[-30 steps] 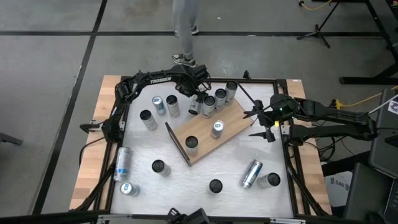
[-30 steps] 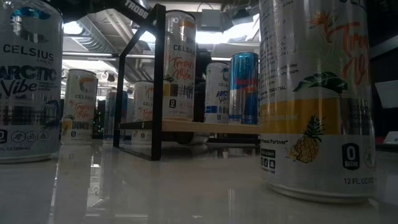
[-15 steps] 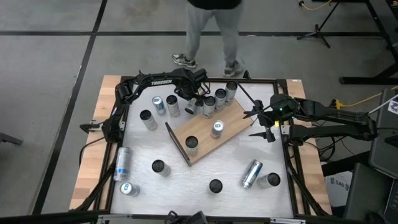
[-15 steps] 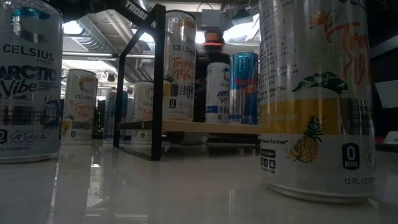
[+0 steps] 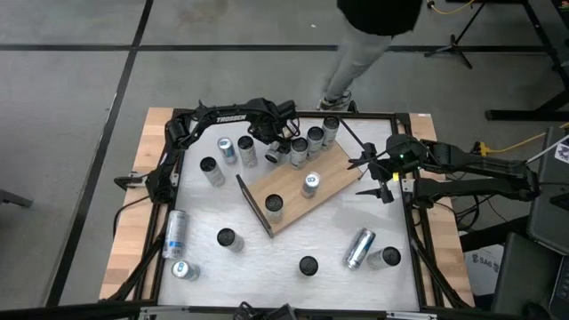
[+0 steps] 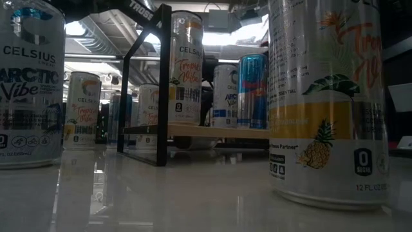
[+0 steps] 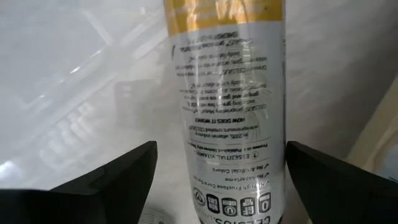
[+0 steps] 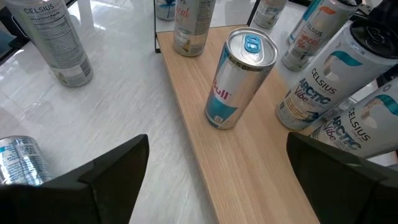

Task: Place canned beverage on shelf
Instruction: Put the white yellow soda can on the shelf

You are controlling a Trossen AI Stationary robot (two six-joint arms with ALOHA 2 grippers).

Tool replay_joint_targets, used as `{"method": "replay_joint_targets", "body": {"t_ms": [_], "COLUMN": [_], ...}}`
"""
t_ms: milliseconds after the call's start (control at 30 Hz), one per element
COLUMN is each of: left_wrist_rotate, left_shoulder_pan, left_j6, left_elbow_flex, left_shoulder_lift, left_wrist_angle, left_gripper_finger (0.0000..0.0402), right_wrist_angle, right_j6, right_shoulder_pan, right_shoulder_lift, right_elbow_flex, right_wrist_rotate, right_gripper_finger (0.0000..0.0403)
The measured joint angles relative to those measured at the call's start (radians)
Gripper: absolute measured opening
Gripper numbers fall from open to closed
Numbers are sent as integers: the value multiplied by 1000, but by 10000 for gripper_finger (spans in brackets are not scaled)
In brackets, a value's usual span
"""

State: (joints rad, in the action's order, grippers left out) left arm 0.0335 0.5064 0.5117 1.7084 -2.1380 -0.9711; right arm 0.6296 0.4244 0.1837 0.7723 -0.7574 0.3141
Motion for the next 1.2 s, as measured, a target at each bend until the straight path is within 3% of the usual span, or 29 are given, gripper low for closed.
{"method": "replay_joint_targets", "body": {"t_ms": [333, 800, 1200], "left_wrist_rotate": [-135, -120, -110], "left_shoulder_pan": [-36, -28, -27], "left_j6": [-7, 3, 3], "left_elbow_flex": [0, 0, 0], "left_shoulder_lift": [0, 0, -22], "left_wrist_angle": [0, 3, 31], "left_gripper_finger": [343, 342, 309], "right_wrist_angle": [0, 0, 0], "right_j6": [0, 0, 0], "right_shoulder_pan": [0, 0, -1], "right_shoulder_lift": [0, 0, 0], "right_elbow_flex": [0, 0, 0], "right_wrist_rotate": [0, 0, 0], "right_gripper_finger": [370, 370, 370]}}
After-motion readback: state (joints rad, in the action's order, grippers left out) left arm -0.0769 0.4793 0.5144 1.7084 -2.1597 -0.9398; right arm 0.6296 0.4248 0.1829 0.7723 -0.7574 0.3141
